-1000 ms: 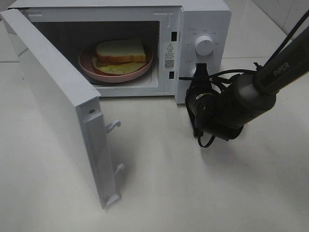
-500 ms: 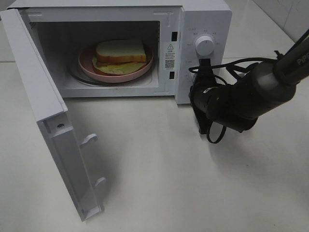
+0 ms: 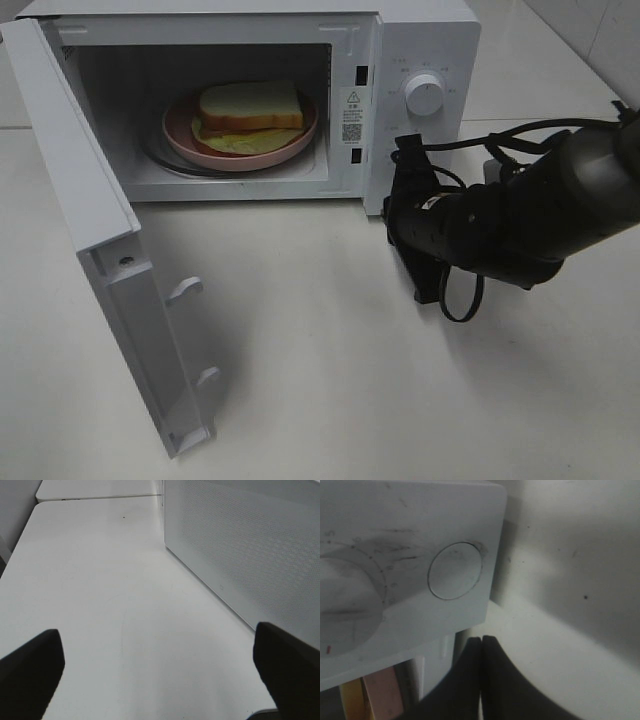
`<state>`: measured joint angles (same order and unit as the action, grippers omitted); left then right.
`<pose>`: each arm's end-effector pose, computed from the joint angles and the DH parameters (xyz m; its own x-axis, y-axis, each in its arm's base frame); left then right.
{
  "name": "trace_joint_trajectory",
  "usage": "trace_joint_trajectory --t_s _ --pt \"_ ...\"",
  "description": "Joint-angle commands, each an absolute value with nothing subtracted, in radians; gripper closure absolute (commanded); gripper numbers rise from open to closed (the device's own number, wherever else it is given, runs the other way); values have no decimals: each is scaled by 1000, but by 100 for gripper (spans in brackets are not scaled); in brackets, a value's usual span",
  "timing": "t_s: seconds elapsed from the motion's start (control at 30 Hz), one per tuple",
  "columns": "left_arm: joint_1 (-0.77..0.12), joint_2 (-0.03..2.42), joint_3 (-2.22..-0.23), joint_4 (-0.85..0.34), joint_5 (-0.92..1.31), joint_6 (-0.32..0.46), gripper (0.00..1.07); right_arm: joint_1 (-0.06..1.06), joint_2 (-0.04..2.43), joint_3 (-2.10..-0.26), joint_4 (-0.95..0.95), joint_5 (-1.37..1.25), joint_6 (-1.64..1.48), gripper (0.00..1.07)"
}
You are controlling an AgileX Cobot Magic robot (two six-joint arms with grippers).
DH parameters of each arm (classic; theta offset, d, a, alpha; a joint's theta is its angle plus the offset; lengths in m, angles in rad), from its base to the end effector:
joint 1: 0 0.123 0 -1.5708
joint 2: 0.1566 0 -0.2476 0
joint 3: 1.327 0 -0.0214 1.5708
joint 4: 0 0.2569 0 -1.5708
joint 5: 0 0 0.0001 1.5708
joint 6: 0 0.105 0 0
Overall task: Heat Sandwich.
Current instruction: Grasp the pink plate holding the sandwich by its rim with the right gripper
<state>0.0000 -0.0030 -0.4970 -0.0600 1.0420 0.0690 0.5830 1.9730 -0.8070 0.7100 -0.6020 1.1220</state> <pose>0.0515 -0.0054 0.2749 -0.4365 0.0386 -0.8989 0.0635 0.9979 0.0121 0.3152 0.1615 0.0616 -0.1750 0.9823 -0.0673 0.5066 0.1484 0.8493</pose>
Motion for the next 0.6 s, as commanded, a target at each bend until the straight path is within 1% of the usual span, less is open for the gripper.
trace_joint_trajectory --t_s 0.03,0.1,0.23,0.33,0.47,0.6 --pt "-3 -23 -495 -57 1036 62 10 587 1913 -768 693 -567 1060 107" --pt "-3 -23 -495 -57 1036 62 10 587 1894 -756 691 -551 1039 107" --pt "-3 -23 -495 -57 1036 62 10 587 1820 -730 627 -465 962 107" --pt "-3 -23 -495 -57 1036 62 10 587 1760 -726 490 -357 921 107" --pt "-3 -23 -495 -57 1036 62 10 580 1727 -726 413 -278 891 106" --pt "-3 -23 -495 -57 1036 62 10 580 1701 -727 398 -196 802 105"
